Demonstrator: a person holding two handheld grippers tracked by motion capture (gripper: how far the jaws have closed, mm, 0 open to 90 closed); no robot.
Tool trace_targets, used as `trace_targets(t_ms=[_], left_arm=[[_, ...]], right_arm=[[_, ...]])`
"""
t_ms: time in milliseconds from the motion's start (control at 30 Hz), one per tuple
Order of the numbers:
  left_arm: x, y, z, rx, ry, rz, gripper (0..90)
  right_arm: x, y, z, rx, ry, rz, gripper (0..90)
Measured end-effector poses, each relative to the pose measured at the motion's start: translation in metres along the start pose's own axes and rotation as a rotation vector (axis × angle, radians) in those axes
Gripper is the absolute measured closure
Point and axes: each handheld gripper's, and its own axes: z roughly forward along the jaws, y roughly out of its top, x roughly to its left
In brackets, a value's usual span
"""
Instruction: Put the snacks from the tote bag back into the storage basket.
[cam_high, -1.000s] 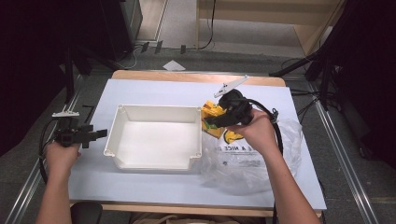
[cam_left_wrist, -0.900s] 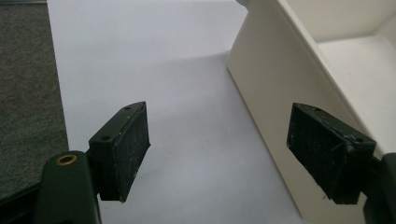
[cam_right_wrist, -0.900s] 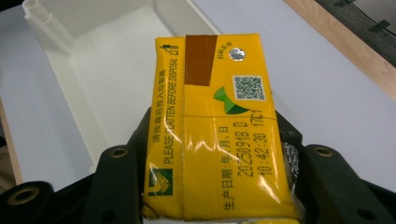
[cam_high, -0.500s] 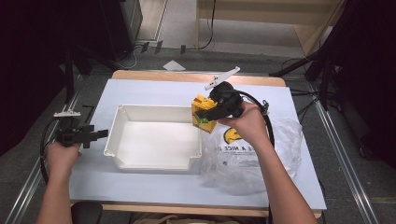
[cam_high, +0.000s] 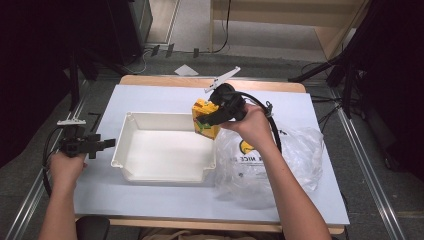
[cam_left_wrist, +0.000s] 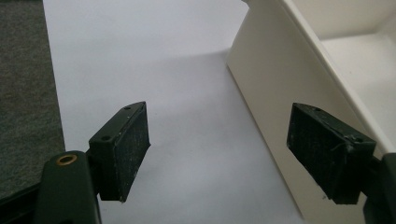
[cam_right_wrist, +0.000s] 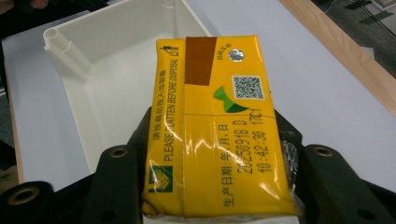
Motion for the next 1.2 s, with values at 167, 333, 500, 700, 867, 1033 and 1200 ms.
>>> trace_targets(t_ms=[167, 333, 500, 700, 867, 1033, 1200], left_arm=[[0.000, 0.000, -0.001, -0.004, 0.000, 0.000, 22.3], [0.001, 0.000, -0.001, -0.004, 0.000, -0.004, 22.3], [0.001, 0.000, 0.000, -0.004, -0.002, -0.005, 22.3], [0.001, 0.000, -0.001, -0.013, -0.001, -0.003, 22.3], [0.002, 0.000, -0.002, -0.018, -0.001, -0.003, 22.4], [0.002, 0.000, -0.001, -0.016, -0.002, -0.002, 22.3], [0.002, 0.000, -0.002, -0.019, -0.002, -0.004, 22.4]], right_arm=[[0.001, 0.005, 0.008, 0.003, 0.008, -0.011, 52.5], [0.002, 0.009, 0.016, 0.012, 0.015, -0.012, 52.5], [0.002, 0.013, 0.023, 0.016, 0.021, -0.020, 52.4], [0.003, 0.017, 0.033, 0.027, 0.040, -0.015, 52.4], [0.002, 0.020, 0.045, 0.038, 0.044, -0.017, 52.5], [0.001, 0.020, 0.059, 0.058, 0.054, -0.011, 52.5], [-0.002, 0.017, 0.072, 0.084, 0.055, 0.002, 52.5]])
